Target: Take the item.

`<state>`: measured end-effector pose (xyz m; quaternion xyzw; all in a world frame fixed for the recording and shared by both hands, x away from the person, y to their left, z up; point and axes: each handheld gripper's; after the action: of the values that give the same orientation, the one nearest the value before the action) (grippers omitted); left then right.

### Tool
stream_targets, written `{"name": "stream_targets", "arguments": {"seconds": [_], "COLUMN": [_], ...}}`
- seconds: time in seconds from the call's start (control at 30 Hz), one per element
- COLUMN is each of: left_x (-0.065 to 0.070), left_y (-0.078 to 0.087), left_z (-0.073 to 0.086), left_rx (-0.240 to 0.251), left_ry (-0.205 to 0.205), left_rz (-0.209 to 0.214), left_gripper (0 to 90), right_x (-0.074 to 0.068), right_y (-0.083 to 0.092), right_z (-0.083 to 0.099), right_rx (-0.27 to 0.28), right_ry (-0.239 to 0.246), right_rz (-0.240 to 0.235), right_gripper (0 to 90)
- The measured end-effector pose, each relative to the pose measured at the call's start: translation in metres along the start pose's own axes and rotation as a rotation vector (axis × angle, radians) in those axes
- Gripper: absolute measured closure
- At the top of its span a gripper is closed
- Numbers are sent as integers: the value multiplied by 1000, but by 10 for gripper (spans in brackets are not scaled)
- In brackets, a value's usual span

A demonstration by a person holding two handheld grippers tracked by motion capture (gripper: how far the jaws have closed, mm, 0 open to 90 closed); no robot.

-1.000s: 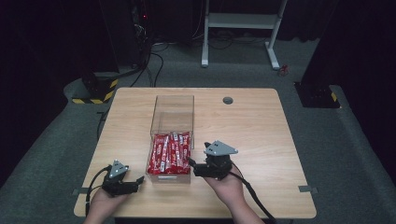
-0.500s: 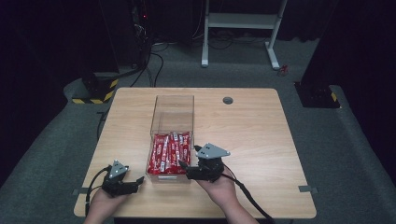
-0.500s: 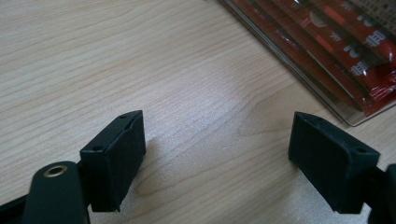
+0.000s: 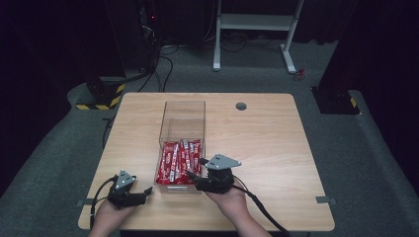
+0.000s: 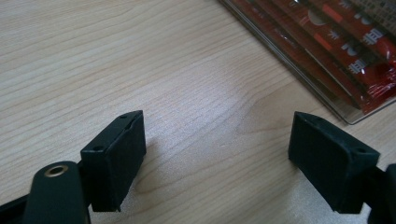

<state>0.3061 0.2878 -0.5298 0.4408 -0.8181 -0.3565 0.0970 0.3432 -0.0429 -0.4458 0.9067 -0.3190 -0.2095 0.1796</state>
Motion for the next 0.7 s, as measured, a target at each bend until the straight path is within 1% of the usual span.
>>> {"name": "stream_targets", "arguments": {"seconds": [0.1, 0.17, 0.23, 0.37, 0.43, 0.5, 0.63, 0.7], "left_x": [0, 0, 0, 0, 0, 0, 0, 0], "left_y": [0, 0, 0, 0, 0, 0, 0, 0], "left_z": [0, 0, 0, 0, 0, 0, 0, 0], "left_rx": [0, -1, -1, -1, -1, 0, 0, -1], "left_ry": [0, 0, 0, 0, 0, 1, 2, 4], "left_rz": [-1, -1, -1, -1, -1, 0, 0, -3], "left_gripper": [193, 194, 194, 194, 193, 194, 193, 193], "right_x": [1, 2, 3, 5, 5, 5, 4, 4], "right_y": [1, 1, 1, 2, 2, 2, 1, 0], "right_z": [2, 2, 3, 4, 4, 5, 6, 7], "right_rx": [4, 7, 13, 17, 13, 15, 10, 10], "right_ry": [4, -1, -8, -23, -23, -19, -31, -26], "right_rz": [16, 15, 16, 11, 9, 13, 19, 19], "right_gripper": [425, 460, 531, 606, 636, 651, 673, 682]}}
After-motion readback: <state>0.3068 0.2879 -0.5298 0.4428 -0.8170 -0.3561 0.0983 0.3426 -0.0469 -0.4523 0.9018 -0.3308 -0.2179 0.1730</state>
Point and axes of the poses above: each handheld gripper's, and its own axes: y roughly backward along the jaws, z roughly out of its underside, x roughly to its right, and after that the axes turned 12 degrees about -y, right-handed
